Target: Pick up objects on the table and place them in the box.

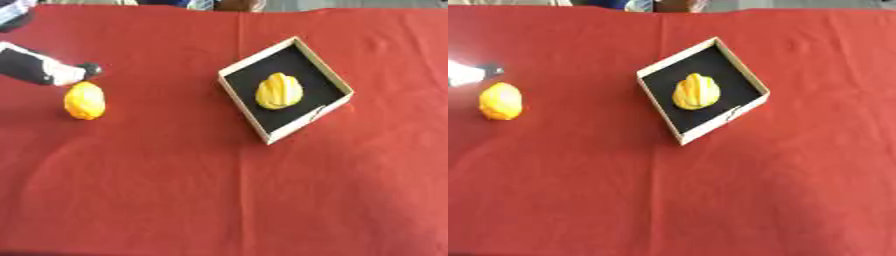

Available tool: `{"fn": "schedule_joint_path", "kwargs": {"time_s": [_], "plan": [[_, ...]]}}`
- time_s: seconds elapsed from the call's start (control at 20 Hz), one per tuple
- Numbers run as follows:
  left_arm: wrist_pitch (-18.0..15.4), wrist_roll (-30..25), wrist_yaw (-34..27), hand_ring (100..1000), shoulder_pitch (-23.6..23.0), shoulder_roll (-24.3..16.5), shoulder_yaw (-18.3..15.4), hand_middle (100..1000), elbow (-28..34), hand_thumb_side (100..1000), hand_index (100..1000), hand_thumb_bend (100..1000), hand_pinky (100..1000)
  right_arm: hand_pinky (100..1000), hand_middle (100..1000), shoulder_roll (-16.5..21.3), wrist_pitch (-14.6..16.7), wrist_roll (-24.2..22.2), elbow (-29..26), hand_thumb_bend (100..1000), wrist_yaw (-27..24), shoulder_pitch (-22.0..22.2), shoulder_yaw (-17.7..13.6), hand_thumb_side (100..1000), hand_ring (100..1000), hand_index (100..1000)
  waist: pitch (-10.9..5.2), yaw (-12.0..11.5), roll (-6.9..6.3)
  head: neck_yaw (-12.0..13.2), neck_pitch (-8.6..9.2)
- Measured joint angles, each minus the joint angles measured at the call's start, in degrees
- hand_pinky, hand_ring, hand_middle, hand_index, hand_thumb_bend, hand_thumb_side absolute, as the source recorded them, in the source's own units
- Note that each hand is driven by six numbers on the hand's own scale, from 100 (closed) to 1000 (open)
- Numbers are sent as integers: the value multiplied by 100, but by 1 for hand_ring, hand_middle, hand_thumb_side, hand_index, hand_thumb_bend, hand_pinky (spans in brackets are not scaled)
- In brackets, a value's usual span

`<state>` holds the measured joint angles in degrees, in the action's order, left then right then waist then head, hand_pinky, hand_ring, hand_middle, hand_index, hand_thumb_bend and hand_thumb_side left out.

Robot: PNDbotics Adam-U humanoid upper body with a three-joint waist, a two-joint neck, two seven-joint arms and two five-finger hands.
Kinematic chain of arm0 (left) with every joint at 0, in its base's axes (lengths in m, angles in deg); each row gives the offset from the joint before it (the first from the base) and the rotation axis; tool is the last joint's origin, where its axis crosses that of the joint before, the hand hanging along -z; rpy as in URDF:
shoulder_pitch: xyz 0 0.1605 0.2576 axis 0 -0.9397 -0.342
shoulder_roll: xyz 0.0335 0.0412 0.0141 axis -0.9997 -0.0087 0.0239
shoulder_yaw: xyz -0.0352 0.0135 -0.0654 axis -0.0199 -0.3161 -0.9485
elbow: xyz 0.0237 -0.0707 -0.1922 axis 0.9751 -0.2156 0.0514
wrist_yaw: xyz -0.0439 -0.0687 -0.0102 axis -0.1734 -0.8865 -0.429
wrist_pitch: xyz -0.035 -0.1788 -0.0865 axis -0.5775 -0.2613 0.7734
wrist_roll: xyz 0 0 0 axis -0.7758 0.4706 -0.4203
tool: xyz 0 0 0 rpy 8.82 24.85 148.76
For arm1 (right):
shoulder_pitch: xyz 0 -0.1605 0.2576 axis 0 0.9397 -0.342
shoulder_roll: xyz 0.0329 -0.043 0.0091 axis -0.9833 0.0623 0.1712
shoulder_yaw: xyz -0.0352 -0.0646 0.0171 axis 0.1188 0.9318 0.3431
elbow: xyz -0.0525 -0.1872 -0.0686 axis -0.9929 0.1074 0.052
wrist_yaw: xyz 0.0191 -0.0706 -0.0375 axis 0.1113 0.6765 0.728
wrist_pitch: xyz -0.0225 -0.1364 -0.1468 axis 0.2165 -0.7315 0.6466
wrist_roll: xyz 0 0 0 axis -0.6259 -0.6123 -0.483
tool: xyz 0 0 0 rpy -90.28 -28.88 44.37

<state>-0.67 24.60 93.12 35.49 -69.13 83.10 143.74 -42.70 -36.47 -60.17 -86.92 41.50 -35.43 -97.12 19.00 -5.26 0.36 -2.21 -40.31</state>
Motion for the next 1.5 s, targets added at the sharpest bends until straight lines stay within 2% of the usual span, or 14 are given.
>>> {"fn": "schedule_joint_path", "kwargs": {"time_s": [0.25,0.5,0.65,1.0,1.25,1.3,1.45,1.5], "plan": [[-90,-479,-43,964,-92,-219,17,855,-599,375,958,595,968,937,698,0,-1,-16,0,100,13,0,6,551,886,829,3,-5,64,-16,2],[-255,-905,-117,969,-9,-221,149,862,-1145,238,961,568,971,938,697,0,-26,-49,0,100,13,1,12,551,887,828,25,16,64,13,4],[-316,-1072,-155,964,50,-201,190,861,-1389,235,963,544,965,939,696,0,-43,-78,0,100,13,1,32,552,888,828,38,26,64,38,5],[-297,-1177,-303,939,508,272,236,839,-2020,277,954,474,947,940,695,-17,-79,-139,0,100,12,-27,50,552,889,828,59,66,90,94,14],[-322,-1244,-326,925,807,680,324,828,-2416,265,943,437,930,942,694,-51,-113,-174,0,100,10,-32,74,554,891,828,110,104,98,142,47],[-324,-1247,-320,919,864,751,332,823,-2490,291,939,430,921,942,693,-69,-122,-183,0,100,9,-36,75,556,891,828,115,108,97,155,57],[-320,-1215,-240,838,963,911,367,747,-2656,128,861,209,830,942,692,-91,-146,-207,0,100,7,-71,76,556,891,828,120,138,89,166,61],[-297,-1159,-183,808,978,945,369,714,-2684,112,831,159,802,943,692,-102,-152,-212,0,100,7,-72,76,557,891,828,124,139,84,168,61]]}}
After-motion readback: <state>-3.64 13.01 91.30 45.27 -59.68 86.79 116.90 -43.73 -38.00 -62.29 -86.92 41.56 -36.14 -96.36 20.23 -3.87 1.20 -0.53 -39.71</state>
